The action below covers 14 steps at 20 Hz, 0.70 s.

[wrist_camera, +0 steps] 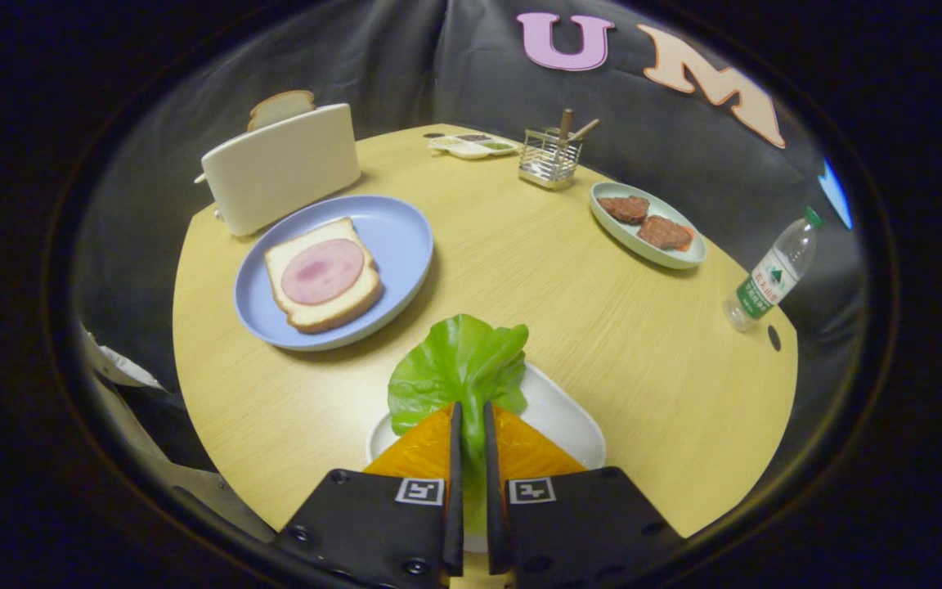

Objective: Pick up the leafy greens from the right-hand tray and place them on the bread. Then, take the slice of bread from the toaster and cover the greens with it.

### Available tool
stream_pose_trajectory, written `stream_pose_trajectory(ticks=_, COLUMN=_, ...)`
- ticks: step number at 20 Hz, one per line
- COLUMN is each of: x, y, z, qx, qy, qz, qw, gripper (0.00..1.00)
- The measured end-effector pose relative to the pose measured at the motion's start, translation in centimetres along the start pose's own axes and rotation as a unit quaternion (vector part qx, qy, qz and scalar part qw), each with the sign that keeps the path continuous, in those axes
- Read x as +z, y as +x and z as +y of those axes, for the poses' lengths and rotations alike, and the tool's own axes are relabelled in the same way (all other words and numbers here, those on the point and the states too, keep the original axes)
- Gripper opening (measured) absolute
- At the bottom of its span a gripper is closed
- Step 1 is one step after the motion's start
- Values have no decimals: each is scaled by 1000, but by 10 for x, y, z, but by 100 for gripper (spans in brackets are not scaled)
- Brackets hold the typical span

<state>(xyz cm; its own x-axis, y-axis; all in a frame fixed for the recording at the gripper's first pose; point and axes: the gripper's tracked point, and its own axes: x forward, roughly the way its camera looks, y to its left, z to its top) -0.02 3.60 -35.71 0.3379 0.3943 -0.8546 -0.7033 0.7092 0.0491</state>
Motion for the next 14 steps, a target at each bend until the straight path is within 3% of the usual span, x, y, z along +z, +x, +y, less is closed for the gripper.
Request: stream_pose_trajectory(ticks=14, x=54, y=-41, z=21, qx=-23, qy=-3, qz=-47, qw=999, gripper=15)
